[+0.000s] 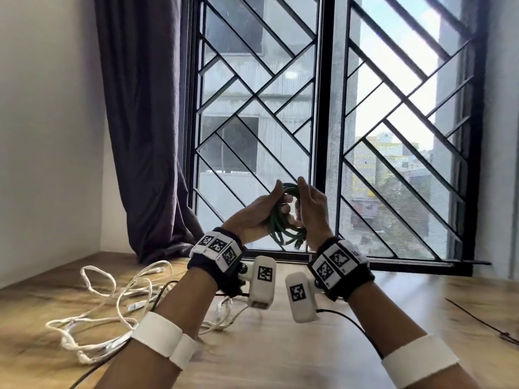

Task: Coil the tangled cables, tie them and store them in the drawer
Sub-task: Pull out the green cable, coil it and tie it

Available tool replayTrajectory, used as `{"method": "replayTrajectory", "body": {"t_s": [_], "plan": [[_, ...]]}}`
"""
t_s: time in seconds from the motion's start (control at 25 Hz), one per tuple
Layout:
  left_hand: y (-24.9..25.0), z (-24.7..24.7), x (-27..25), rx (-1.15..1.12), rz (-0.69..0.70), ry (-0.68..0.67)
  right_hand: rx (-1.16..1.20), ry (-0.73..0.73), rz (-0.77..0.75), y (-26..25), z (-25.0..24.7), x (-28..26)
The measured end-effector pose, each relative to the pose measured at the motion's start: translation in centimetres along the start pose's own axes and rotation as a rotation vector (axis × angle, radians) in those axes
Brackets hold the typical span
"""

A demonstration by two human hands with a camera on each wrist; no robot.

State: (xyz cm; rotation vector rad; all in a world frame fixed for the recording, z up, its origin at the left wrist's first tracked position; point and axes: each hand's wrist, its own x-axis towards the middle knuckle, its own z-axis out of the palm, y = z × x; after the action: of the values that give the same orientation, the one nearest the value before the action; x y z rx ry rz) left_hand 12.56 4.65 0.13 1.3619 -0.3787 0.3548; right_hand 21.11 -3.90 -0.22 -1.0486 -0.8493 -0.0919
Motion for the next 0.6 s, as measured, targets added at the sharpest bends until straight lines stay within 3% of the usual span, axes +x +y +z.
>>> {"method": "replayTrajectory", "body": {"t_s": [0.16, 0.36, 0.48, 0.6], "plan": [[0.2, 0.5, 0.0, -0.089, -0.083, 0.041, -0.116, -0.089, -0.049, -0.2, -0.7, 0.5], [0.5, 1.1, 0.3, -0.067, -0.095, 0.236, -0.179, -0.216, -0.051, -0.4, -0.7, 0.6], [0.8, 0.3, 0.1, -0.014, -0.197, 0.149, -0.262, -0.34, -0.085, -0.8, -2.1, 1.7], [1.4, 0.4, -0.1, 0.017, -0.29, 0.028, -0.41, -0.274, -0.248, -0.9, -3.1, 2.4]]}}
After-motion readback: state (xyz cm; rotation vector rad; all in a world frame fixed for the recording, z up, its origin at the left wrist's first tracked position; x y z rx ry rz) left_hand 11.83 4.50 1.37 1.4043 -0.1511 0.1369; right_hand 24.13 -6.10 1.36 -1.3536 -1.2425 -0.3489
